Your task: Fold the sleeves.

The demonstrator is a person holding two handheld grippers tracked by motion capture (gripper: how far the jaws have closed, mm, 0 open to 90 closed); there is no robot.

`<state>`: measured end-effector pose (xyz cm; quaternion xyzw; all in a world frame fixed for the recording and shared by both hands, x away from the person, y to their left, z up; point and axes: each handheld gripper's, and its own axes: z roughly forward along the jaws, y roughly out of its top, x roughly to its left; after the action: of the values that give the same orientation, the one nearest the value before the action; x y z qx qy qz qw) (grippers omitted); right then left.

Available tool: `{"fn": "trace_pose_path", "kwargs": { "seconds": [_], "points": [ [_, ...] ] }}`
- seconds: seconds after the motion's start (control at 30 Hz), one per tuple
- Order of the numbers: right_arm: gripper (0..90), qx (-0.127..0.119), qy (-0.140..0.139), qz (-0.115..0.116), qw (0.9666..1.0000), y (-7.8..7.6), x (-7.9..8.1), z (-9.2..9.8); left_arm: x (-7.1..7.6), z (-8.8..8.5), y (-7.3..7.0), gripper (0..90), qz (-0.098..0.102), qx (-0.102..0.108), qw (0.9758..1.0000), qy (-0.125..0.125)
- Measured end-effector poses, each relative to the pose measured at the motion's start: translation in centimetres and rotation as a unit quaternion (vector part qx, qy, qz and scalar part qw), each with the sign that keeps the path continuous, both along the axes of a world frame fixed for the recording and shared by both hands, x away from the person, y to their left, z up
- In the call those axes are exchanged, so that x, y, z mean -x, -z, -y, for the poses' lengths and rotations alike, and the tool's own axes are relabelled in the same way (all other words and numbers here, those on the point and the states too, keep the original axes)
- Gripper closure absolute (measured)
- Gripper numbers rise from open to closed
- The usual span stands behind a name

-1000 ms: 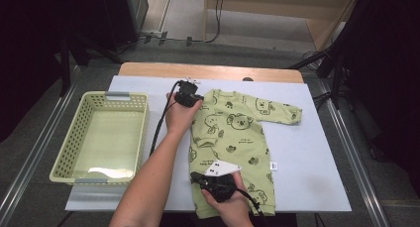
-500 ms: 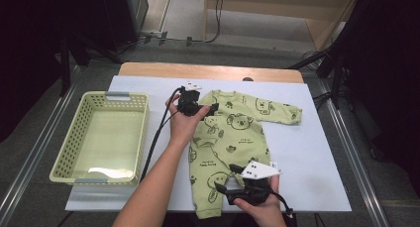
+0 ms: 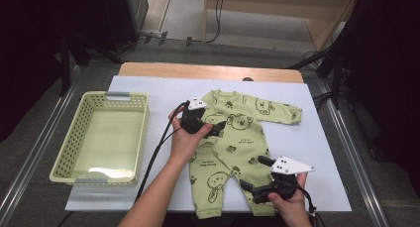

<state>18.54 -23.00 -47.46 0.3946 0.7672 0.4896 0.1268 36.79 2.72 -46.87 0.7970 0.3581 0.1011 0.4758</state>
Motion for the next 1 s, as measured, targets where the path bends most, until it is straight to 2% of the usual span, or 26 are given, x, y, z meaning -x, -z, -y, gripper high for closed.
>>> {"fn": "trace_pose_path", "kwargs": {
  "seconds": [0.17,0.43,0.57,0.8,1.0],
  "points": [
    [0.0,0.002,0.017,0.003,0.9999,-0.2,-0.6,1.6,1.4,-0.5,0.5,0.4,-0.003,0.004,1.0,0.005],
    [0.0,0.013,0.038,0.0,0.9992,-0.1,-2.0,3.8,3.3,-1.3,1.2,0.4,0.003,0.009,0.9999,0.014],
    [0.0,0.014,0.046,-0.004,0.9988,0.0,-2.8,4.7,4.3,-1.6,1.4,0.4,0.008,-0.001,0.9998,0.015],
    [0.0,0.009,0.06,-0.011,0.9981,0.4,-4.8,6.1,6.4,-2.3,1.7,0.4,0.013,0.006,0.9997,0.021],
    [0.0,0.021,0.076,-0.011,0.9968,0.3,-6.5,7.2,8.1,-2.8,1.9,0.4,0.015,0.011,0.9995,0.025]
  ]
}}
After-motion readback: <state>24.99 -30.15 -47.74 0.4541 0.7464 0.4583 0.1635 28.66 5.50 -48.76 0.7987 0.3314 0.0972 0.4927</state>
